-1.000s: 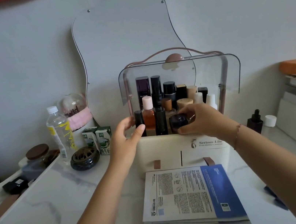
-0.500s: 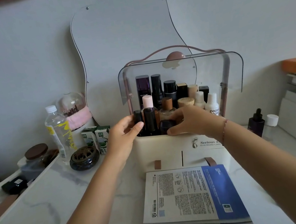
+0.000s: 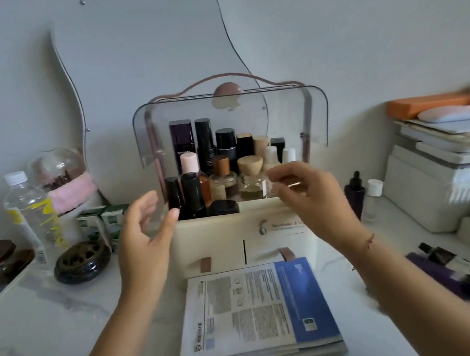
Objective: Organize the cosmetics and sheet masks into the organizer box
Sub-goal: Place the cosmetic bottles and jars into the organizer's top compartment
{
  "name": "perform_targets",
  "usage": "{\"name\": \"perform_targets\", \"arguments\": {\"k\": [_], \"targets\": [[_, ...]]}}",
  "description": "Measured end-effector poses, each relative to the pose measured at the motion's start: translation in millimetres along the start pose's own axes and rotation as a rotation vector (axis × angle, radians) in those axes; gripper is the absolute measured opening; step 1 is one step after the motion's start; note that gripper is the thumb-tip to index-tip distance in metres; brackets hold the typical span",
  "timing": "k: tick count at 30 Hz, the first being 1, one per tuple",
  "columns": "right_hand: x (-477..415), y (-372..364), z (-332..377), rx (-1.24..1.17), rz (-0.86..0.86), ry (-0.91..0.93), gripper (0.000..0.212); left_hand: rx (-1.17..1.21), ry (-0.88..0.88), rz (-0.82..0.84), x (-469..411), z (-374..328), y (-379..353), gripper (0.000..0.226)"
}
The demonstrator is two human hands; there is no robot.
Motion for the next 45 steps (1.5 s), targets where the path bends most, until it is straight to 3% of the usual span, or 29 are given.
{"name": "perform_targets", "arguments": {"k": [3, 5, 7, 10, 12, 20, 24, 28, 39, 45], "targets": [[11.6, 56.5, -44.0, -0.068, -0.418, -0.075, 0.017, -0.117, -0.233, -0.045, 28.2, -26.3, -9.5, 0.032], [6.7, 85.2, -84.2, -0.02, -0.559, -0.221, 0.02, -0.184, -0.363, 0.037, 41.5, -42.2, -24.3, 0.032], [-5.4, 103.8, -126.6, 0.031, -0.559, -0.399, 0.042, -0.235, -0.42, 0.163, 49.1, -50.1, -40.0, 0.038], [-23.3, 111.4, -175.8, -0.043, -0.39, -0.606, 0.083, -0.32, -0.429, 0.322, 56.7, -50.6, -58.0, 0.049], [-30.6, 107.8, -198.2, -0.098, -0.299, -0.67, 0.094, -0.36, -0.462, 0.379, 60.1, -45.4, -64.0, 0.05], [-37.4, 97.0, -236.9, -0.24, -0.173, -0.721, 0.036, -0.412, -0.461, 0.376, 50.1, -41.5, -69.3, 0.053], [-40.5, 95.6, -240.9, -0.241, -0.135, -0.722, 0.051, -0.43, -0.446, 0.362, 46.5, -41.4, -72.3, 0.055], [-42.8, 95.6, -240.1, -0.247, -0.089, -0.715, 0.053, -0.406, -0.451, 0.335, 45.2, -43.3, -72.3, 0.054], [-30.8, 87.8, -220.2, -0.081, 0.005, -0.685, 0.035, -0.391, -0.444, 0.33, 44.9, -43.4, -71.1, 0.049], [9.2, 102.8, -136.4, -0.116, -0.087, -0.503, 0.019, -0.332, -0.377, 0.375, 43.3, -57.2, -67.6, 0.051]]}}
Point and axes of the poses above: each hand's wrist, its own x-axis away from the middle knuckle, its own y-axis out of the back of the hand, z = x × y, the point moved 3 cm from there along -x, towards the middle knuckle, and after that the axes turned 7 degrees about -y, right-handed, at the moved point
